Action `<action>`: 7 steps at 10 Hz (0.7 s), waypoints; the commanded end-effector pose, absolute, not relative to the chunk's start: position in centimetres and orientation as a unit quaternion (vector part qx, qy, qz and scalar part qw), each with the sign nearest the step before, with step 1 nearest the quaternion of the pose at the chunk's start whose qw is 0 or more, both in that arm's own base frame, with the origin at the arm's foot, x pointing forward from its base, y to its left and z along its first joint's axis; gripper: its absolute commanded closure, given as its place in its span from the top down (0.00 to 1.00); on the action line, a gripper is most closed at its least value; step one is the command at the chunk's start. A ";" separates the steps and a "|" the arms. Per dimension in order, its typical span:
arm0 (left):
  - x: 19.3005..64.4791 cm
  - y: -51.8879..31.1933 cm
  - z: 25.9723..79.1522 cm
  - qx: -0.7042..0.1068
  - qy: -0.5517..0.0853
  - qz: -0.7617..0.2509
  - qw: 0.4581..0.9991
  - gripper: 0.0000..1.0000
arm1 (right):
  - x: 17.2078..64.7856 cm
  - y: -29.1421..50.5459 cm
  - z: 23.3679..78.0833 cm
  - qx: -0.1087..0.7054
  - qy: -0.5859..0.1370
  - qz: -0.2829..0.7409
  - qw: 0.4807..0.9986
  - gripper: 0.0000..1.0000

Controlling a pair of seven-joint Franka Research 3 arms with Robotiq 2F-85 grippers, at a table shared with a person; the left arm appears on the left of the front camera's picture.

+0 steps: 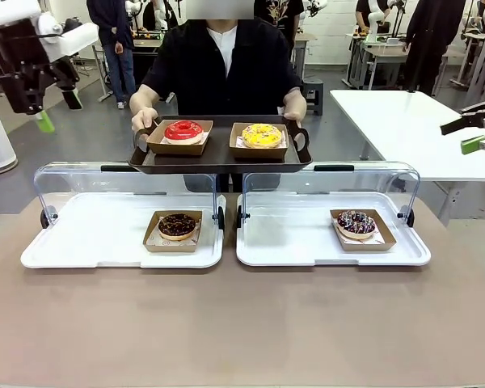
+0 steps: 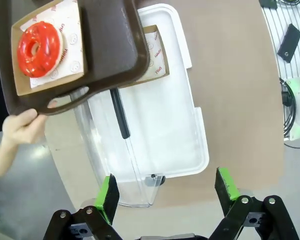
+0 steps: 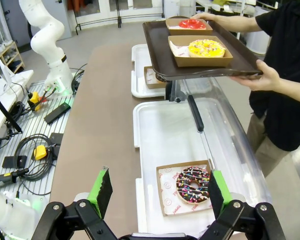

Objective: Provide the desired donut to the person.
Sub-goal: Place the picked Paper togo box onto the Handle tray extended by the person.

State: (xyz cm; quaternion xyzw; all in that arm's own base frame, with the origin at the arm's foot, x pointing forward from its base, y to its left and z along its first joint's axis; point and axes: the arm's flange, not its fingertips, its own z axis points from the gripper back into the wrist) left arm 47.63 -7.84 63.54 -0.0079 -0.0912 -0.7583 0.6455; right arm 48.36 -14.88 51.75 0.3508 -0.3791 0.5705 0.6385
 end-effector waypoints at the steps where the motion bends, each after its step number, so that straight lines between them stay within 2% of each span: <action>1: 46.4 -7.1 62.7 -0.004 -0.108 -0.756 0.646 1.00 | 48.5 -14.9 51.7 0.349 -0.379 0.569 0.641 1.00; 7: 47.2 -7.3 63.4 -0.008 -0.093 -0.755 0.649 1.00 | 48.5 -14.9 51.7 0.349 -0.379 0.569 0.641 1.00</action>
